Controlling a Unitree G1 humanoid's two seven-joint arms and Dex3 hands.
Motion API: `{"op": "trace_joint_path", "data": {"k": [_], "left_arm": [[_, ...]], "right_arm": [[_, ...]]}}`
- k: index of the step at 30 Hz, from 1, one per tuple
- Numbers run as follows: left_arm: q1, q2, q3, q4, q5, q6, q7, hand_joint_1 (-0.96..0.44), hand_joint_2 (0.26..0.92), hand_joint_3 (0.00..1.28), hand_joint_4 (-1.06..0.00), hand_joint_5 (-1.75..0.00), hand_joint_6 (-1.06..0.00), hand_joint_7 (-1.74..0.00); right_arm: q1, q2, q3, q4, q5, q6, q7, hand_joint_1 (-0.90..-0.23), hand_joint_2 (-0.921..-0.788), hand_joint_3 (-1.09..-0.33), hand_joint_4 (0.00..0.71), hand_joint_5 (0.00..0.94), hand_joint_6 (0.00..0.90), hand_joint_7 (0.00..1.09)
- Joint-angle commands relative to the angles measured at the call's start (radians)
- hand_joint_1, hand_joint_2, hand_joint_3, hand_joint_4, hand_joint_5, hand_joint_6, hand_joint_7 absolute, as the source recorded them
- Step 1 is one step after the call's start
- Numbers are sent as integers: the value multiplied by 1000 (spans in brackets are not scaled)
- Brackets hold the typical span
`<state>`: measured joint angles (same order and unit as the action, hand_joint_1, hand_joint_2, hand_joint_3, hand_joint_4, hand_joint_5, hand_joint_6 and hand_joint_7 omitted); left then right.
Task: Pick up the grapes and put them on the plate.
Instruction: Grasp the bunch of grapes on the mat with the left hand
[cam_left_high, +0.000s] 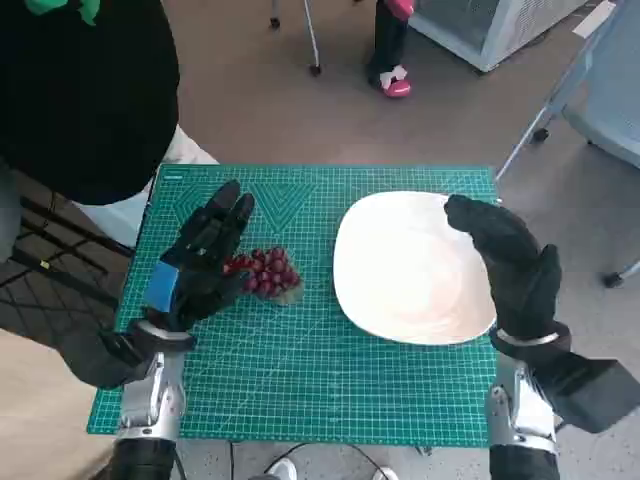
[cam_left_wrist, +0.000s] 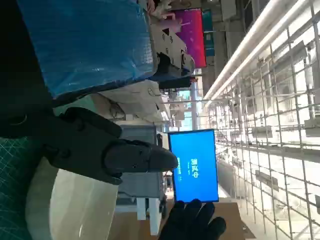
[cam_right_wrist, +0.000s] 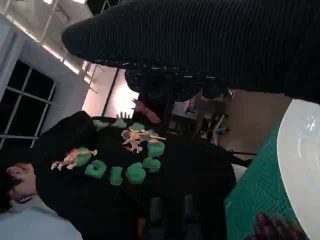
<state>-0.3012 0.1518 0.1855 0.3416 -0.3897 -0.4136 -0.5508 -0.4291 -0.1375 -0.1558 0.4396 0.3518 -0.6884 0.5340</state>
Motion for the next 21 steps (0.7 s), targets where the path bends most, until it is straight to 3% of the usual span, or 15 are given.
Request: {"op": "trace_joint_path", "data": {"k": [1,21], "left_arm": [[-14,3,6,-10,-2,-8,-1,-515,921,284,-207,-2,-328,-1],[-11,0,4,-14,4,-9,11,-515,921,282,-199,0,-329,-1]], "right_arm": [[13,4,-2,3,4,16,0,-616,-921,-794,367,1,198,20],[15,3,-2,7,-3,12,-1,-615,-921,-795,366,0,197,20]]}}
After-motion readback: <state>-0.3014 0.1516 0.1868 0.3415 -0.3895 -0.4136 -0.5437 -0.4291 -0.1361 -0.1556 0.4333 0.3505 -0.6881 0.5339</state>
